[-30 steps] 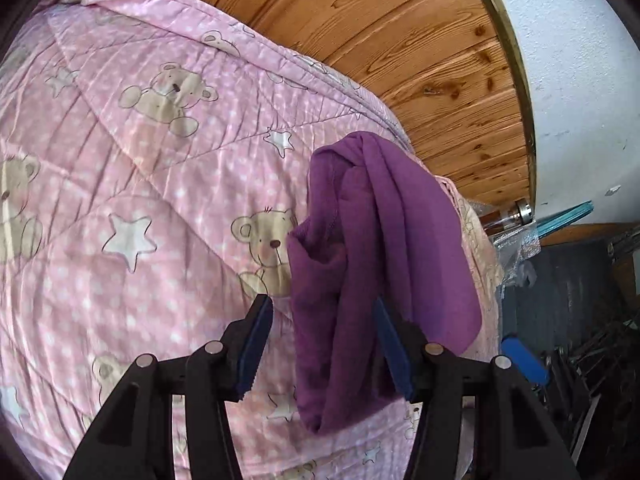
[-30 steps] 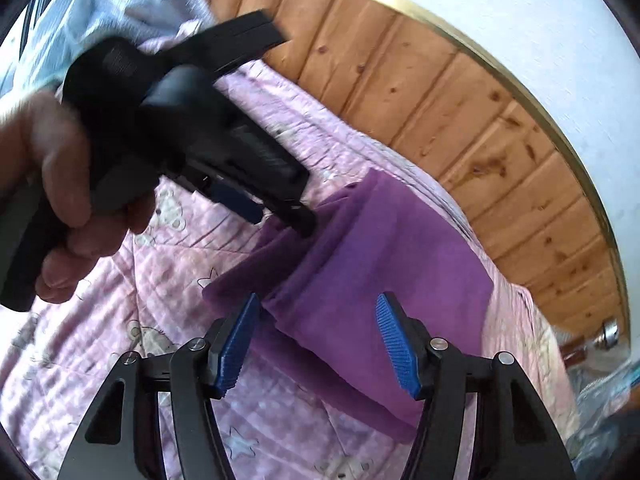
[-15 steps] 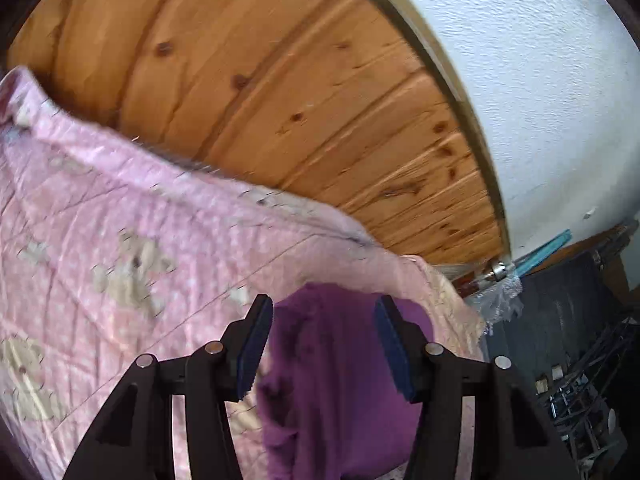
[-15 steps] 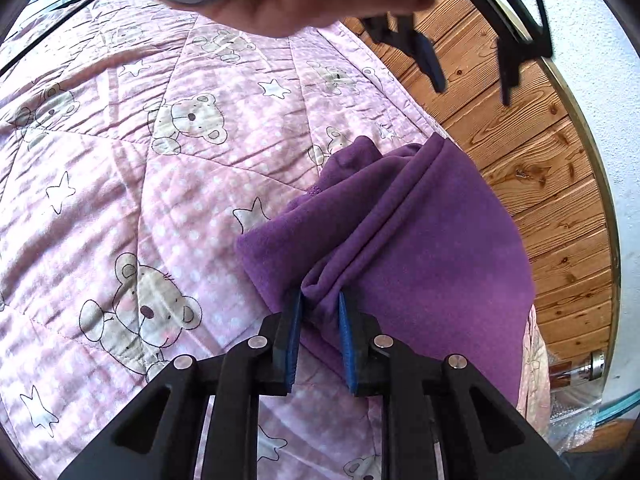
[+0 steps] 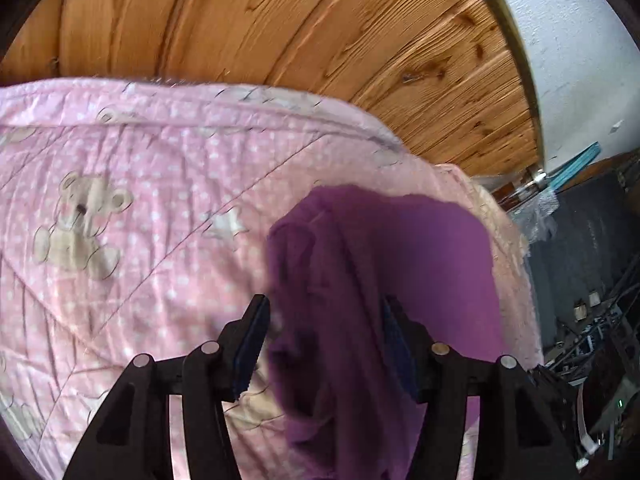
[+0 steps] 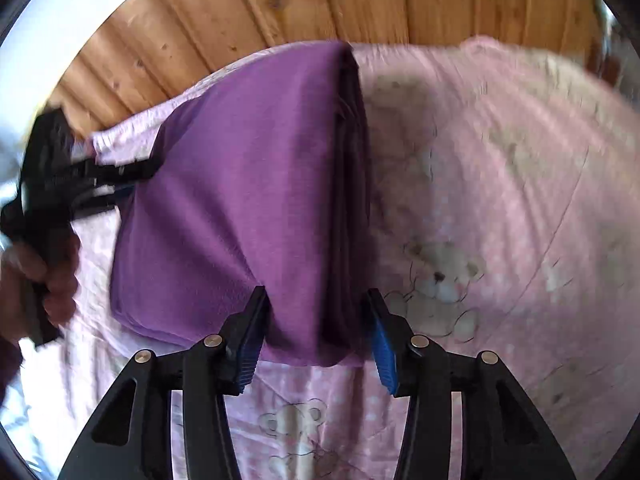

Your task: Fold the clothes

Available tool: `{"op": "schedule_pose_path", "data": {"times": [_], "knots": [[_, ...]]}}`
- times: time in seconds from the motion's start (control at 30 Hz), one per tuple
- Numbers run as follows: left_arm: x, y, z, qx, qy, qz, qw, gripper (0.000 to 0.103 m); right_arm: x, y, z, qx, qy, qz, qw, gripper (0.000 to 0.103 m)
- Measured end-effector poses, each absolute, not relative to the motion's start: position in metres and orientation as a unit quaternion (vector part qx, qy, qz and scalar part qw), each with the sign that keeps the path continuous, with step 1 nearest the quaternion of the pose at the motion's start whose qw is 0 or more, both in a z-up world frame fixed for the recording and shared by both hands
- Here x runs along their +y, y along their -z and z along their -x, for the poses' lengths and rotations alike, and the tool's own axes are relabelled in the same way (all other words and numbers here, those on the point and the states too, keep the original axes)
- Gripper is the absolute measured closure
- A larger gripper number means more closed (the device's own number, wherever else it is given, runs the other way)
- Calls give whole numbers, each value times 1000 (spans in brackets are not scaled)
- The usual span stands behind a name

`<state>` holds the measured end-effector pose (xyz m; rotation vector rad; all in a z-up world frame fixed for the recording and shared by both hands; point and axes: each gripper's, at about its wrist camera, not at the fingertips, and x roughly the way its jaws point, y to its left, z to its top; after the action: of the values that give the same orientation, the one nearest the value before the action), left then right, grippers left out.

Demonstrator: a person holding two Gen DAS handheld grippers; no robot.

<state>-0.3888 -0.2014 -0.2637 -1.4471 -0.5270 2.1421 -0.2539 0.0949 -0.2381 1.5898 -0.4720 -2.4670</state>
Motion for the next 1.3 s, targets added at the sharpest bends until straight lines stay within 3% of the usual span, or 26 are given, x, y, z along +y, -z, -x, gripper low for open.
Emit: {"op": "schedule_pose_path", "data": {"times": [0.07, 0.2, 0.4, 0.6, 1.3], "knots": [[-207, 255, 373, -192, -795, 525, 238, 42, 100, 218, 245, -173, 833, -518, 85, 56], [-209, 229, 325, -185, -806, 502, 251, 42, 87, 188, 224, -82, 851, -514, 66, 51], [-183, 227, 255, -110, -795, 557, 213, 42, 62, 183, 201, -12, 844, -536, 10, 46], [-173, 198, 203, -126, -787, 573, 190, 42, 45, 167, 183, -12, 850, -526, 11, 45], [-152, 84, 127, -65, -854, 483, 181, 42, 13, 102, 128, 0, 869, -493, 35, 45]]}}
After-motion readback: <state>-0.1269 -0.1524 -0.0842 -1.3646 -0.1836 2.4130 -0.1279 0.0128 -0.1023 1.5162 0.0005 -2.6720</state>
